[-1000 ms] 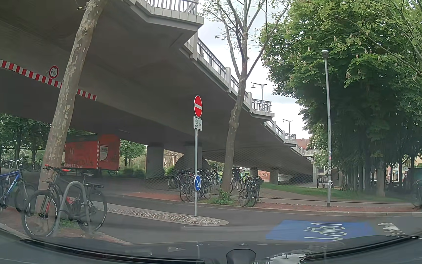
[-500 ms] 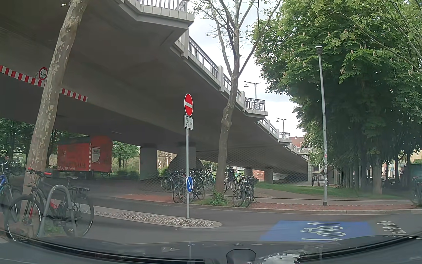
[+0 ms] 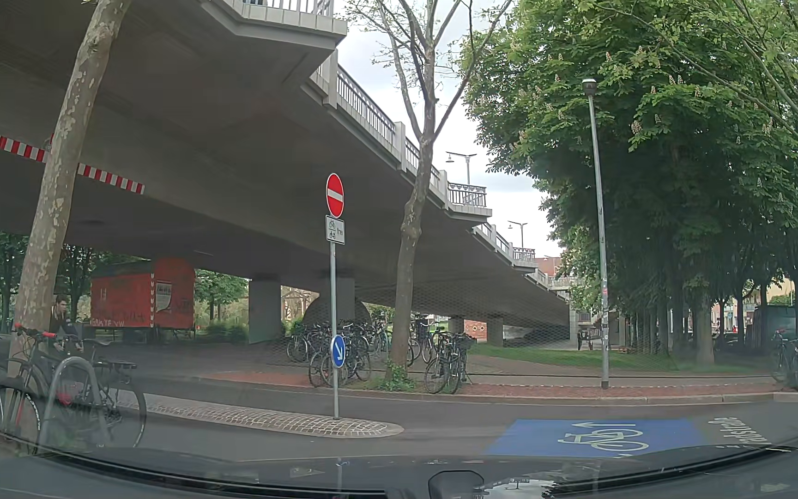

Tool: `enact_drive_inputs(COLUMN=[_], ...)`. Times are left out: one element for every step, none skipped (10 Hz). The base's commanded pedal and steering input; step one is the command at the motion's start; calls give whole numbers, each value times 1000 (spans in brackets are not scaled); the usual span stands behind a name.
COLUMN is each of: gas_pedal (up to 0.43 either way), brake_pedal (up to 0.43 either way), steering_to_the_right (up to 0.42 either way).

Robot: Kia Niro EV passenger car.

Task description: Follow the waypoints while adhering to traffic rules and regulations

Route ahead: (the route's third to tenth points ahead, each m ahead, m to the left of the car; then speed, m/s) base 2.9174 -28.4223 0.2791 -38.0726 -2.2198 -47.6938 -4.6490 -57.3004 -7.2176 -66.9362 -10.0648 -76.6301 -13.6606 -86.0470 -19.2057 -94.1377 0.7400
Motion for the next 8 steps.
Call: enact_drive_inputs(gas_pedal=[0,0,0,0,0,0,0,0], brake_pedal=[0,0,0,0,0,0,0,0], steering_to_the_right=[357,369,372,372,371,370,370,375])
